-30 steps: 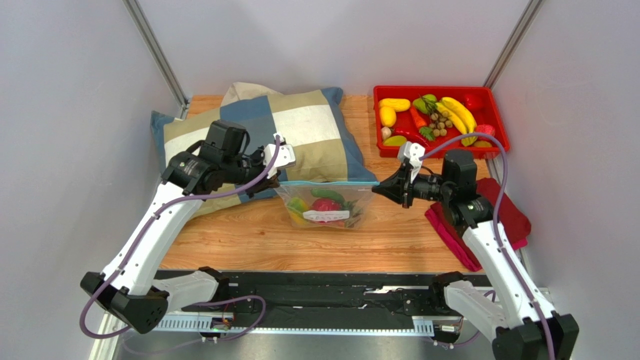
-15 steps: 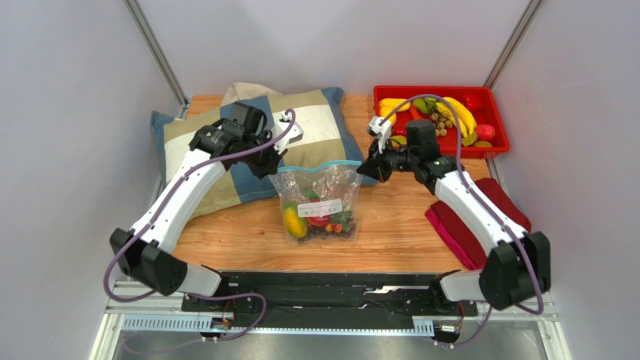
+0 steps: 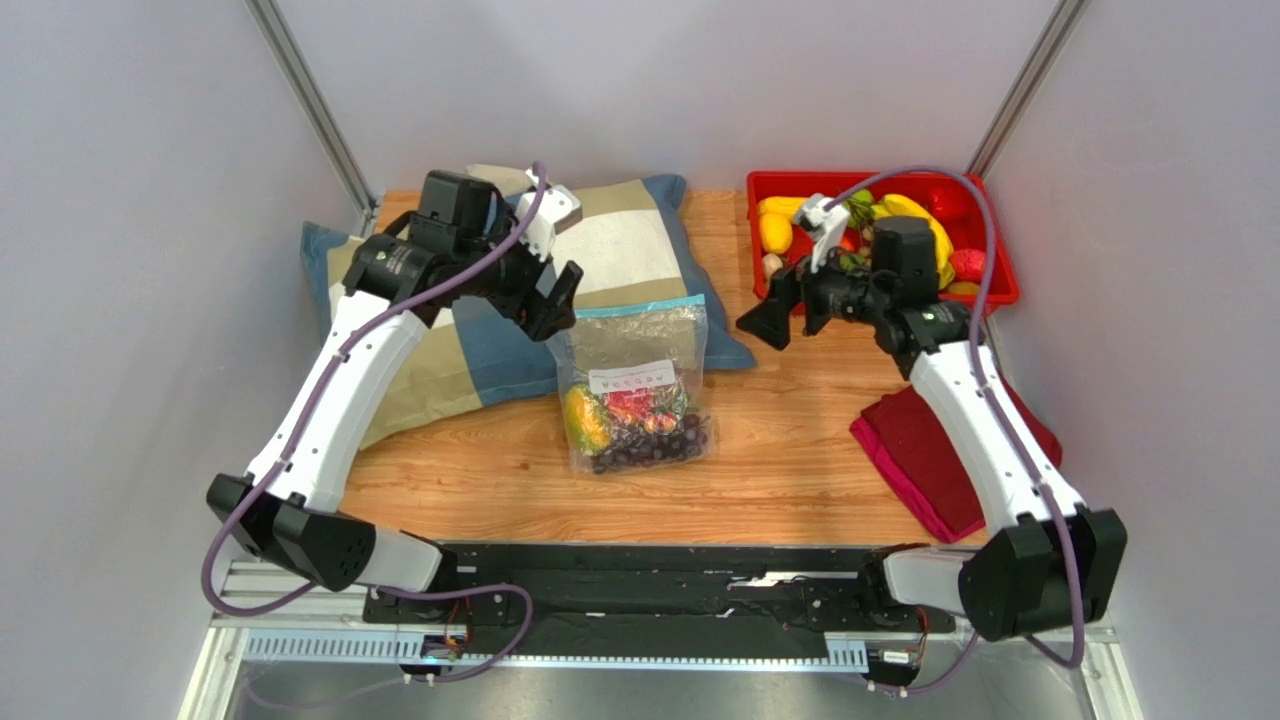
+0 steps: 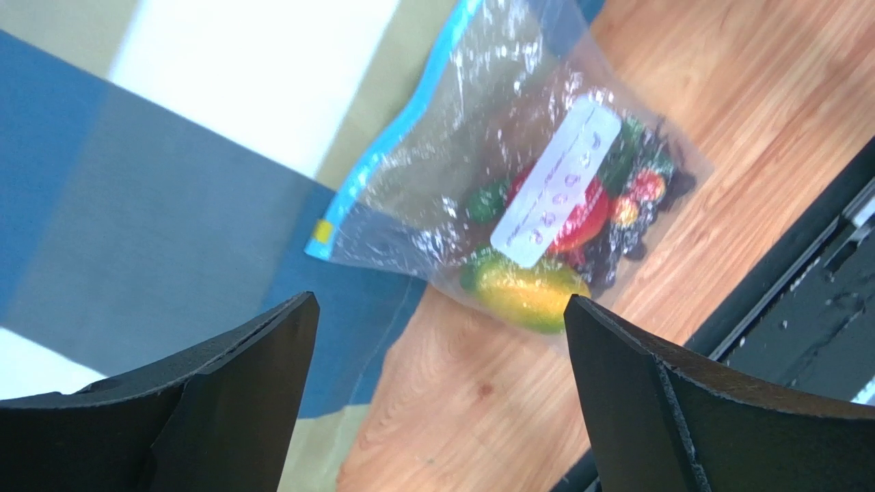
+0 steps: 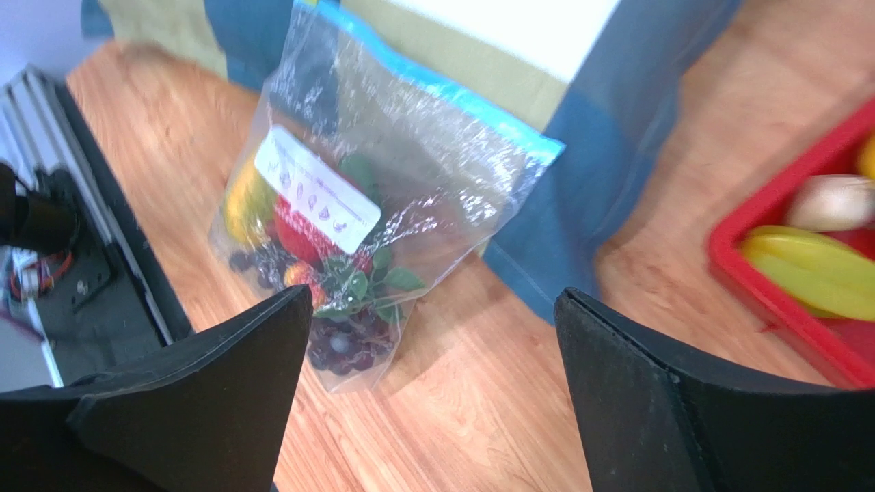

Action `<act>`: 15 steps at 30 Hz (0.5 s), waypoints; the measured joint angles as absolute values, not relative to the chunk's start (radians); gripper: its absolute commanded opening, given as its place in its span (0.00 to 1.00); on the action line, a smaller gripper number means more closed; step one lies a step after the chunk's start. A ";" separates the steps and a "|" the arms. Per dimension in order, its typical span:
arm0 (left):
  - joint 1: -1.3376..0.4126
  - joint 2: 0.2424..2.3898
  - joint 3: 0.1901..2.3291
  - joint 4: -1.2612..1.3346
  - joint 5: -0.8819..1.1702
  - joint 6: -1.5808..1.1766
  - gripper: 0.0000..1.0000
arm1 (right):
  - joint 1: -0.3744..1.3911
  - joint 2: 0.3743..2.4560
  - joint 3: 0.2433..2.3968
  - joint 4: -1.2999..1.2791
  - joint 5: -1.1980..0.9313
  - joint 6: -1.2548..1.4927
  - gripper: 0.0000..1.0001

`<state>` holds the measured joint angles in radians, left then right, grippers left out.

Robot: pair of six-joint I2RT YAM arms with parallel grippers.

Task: Place the food in the zip-top bag and seal the zipper
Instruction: Place the zipper food storage bag at the center of the board, then reset both arms

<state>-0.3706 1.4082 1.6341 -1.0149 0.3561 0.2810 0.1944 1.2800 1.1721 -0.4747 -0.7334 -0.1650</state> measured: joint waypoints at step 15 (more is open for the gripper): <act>-0.131 1.165 1.465 -0.984 0.381 0.120 0.99 | -0.044 1.145 1.089 -0.591 -0.649 0.057 0.95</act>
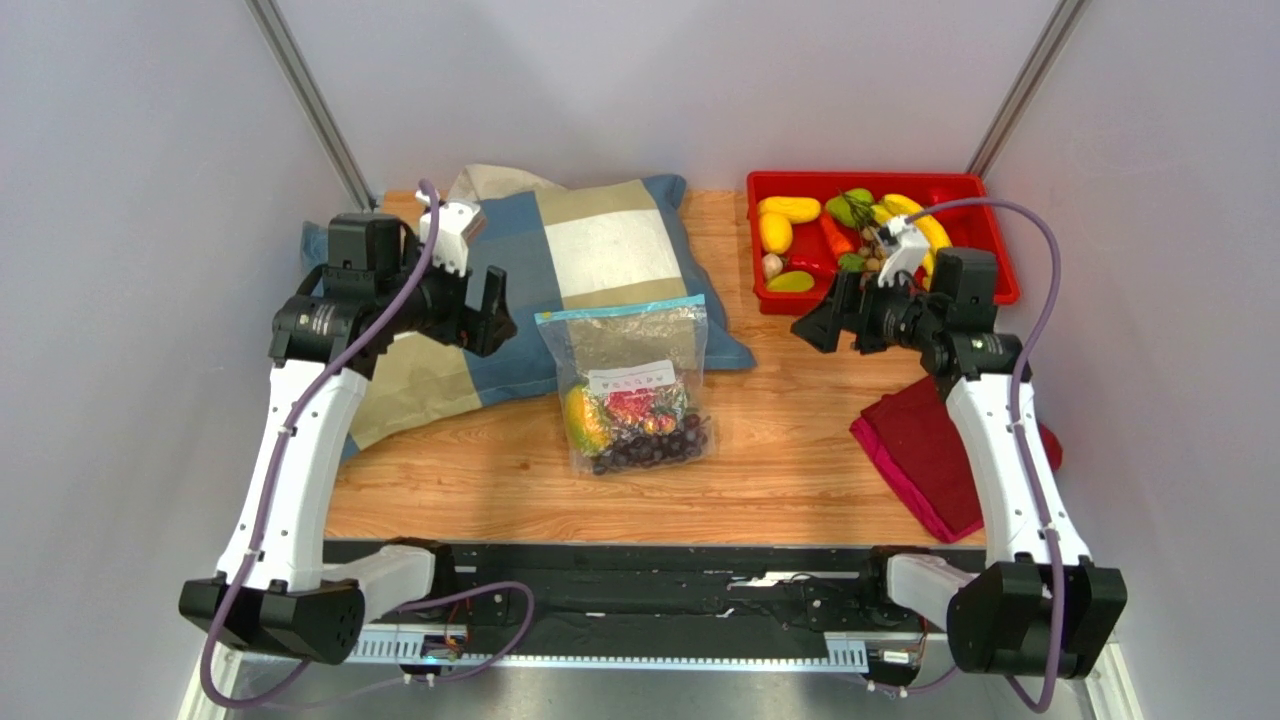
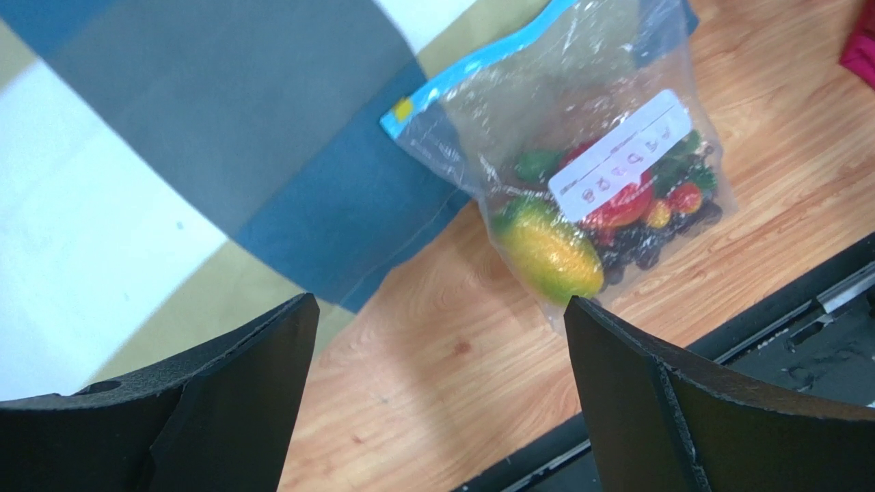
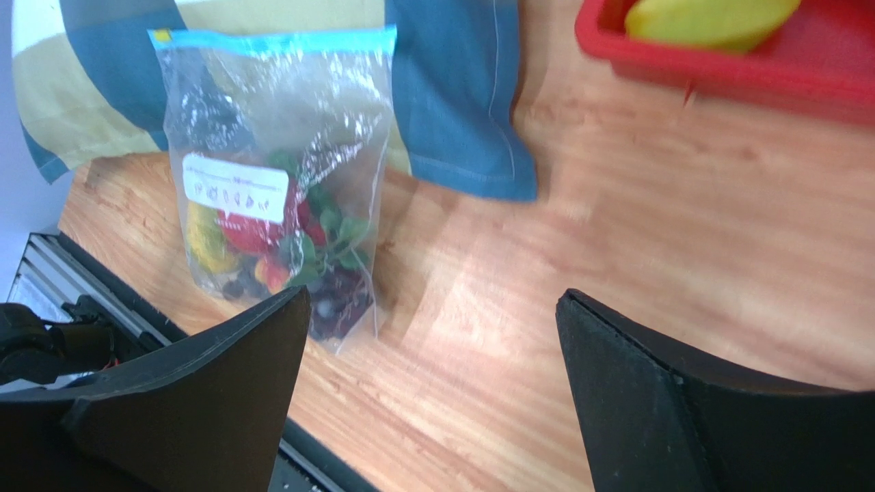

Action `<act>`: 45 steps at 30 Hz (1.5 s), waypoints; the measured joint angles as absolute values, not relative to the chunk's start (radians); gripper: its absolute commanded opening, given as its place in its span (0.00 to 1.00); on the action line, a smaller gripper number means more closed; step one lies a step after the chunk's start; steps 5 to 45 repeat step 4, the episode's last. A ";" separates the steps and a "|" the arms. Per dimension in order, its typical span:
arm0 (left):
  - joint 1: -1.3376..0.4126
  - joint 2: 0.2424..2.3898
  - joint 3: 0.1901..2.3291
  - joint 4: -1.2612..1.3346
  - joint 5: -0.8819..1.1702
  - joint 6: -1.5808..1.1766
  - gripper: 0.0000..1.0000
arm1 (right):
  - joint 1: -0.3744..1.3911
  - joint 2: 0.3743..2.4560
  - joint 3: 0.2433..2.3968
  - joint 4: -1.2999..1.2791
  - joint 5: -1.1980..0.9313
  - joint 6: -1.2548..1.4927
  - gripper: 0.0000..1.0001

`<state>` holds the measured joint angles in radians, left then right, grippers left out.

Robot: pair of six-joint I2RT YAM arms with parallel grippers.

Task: Place the food in the zip-top bag and seal the zipper
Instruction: Reset both arms

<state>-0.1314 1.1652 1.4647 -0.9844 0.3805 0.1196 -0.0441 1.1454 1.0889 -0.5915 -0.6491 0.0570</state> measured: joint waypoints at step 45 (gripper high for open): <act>-0.104 1.115 1.351 -0.987 0.349 0.083 0.99 | -0.044 1.096 1.011 -0.616 -0.635 0.078 0.95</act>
